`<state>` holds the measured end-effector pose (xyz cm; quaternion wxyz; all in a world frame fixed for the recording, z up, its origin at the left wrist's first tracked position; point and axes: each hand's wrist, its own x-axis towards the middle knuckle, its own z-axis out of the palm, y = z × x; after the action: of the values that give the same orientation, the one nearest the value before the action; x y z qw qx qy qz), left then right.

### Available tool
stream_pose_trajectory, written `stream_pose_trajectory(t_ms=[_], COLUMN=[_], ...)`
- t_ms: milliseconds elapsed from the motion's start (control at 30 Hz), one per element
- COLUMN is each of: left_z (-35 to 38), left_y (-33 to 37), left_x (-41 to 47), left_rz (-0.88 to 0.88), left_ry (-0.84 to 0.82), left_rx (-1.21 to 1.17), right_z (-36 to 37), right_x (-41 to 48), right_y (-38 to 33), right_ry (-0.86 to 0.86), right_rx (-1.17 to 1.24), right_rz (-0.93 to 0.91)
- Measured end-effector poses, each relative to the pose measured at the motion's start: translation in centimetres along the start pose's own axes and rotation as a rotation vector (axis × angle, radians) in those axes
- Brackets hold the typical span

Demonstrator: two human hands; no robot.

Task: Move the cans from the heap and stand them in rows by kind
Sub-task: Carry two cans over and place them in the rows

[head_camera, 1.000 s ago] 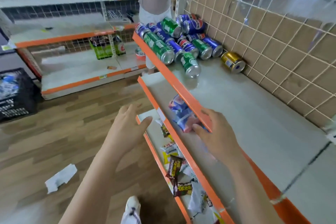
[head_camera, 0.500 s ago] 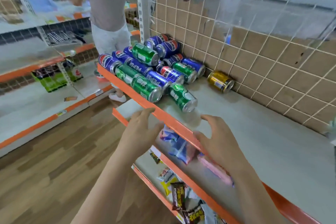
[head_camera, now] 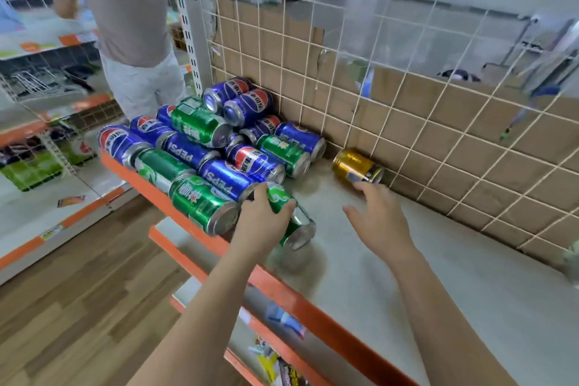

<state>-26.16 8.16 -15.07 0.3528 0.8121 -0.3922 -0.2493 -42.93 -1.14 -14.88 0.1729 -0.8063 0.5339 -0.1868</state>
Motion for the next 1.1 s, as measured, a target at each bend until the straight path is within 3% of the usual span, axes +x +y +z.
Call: stream_pose_trajectory(t_ms=[100, 300, 500, 700, 800, 933, 1100], left_z=[1.4, 2.4, 2.9, 3.4, 3.7, 4.2, 4.5], left_y=[0.2, 0.5, 1.7, 1.6, 1.6, 2.3, 3.0], left_x=[1.2, 2.7, 3.9, 5.1, 5.3, 5.0, 5.0], left_rz=[-0.064, -0.1, -0.122, -0.115, -0.098, -0.067, -0.054], left_ry=[-0.013, -0.046, -0.101, -0.115, -0.115, -0.069, -0.121], left_rx=[-0.057, -0.047, 0.023, -0.089, -0.161, -0.35, -0.494], right_z=[0.7, 2.2, 3.1, 3.6, 2.4, 1.0, -0.2], right_x=[4.3, 8.7, 10.7, 11.4, 10.8, 8.4, 4.5], right_y=[0.8, 1.0, 0.5, 0.6, 1.1, 0.9, 0.2], right_ry=[0.064, 0.038, -0.011, 0.053, -0.016, -0.073, -0.088], right_rx=[-0.073, -0.076, -0.414, -0.484, -0.199, 0.746, 1.119], right_rz=[-0.023, 0.012, 0.011, 0.034, 0.116, 0.309, 0.399])
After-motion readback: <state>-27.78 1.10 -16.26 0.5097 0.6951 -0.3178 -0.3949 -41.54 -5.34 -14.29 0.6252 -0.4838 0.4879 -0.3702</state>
